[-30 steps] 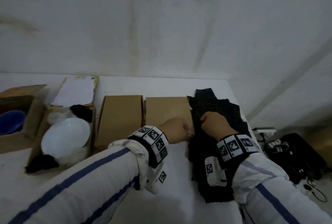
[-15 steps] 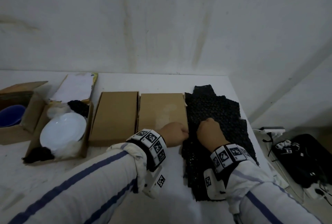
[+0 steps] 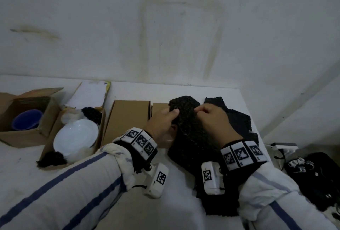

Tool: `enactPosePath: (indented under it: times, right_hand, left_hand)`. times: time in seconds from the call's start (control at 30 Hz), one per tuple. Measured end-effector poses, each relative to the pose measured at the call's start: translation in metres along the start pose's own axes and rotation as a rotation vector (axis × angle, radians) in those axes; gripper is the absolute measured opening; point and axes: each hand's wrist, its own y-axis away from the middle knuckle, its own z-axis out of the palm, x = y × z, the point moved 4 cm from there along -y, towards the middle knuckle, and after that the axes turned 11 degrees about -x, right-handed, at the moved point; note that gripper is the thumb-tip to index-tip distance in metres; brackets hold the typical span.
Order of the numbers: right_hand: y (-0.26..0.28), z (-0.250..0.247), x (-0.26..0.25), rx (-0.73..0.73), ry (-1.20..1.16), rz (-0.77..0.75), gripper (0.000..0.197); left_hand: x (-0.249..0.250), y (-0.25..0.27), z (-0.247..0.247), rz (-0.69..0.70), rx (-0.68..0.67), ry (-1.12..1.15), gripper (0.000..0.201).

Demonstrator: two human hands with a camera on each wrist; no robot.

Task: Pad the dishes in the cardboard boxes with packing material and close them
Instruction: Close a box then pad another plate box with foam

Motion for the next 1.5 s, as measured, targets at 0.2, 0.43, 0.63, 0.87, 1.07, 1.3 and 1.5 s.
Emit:
enactPosePath:
  times: [0.2,0.43,0.63,0.87,1.07,1.3,1.5]
  right_hand:
    - [-0.011,0.024,0.001,-0.273,-0.205,0.389,0.035]
    - [-0.018,0.102,-0.055,-0.393,-0.328,0.390,0.021]
    - [-0.031,0.178,-0.094,-0.566,-0.535,0.295,0.027]
    - [-0.052,0.205,-0.147,-0.292,-0.597,0.015,0.036]
    - [-0.060,0.214,-0.179,-0.180,-0.121,-0.217,0.043]
    - [-0.061,0.221,-0.199,0.193,0.144,-0.562,0.024]
    - [-0.068,0.258,-0.167,-0.373,0.620,-0.462,0.035]
  left_hand:
    - [0.025,0.030,-0.058,0.131,0.086,0.171,0.023]
    - [0.027,0.075,-0.154,0.177,0.238,0.284,0.023]
    - [0.030,0.107,-0.232,0.203,0.312,0.357,0.031]
    - [0.016,0.129,-0.302,0.048,0.349,0.197,0.052]
    - [0.022,0.137,-0.339,0.170,0.500,0.138,0.056]
    - [0.031,0.140,-0.354,0.332,0.558,0.176,0.034]
    - [-0.006,0.141,-0.360,0.022,0.455,-0.463,0.046]
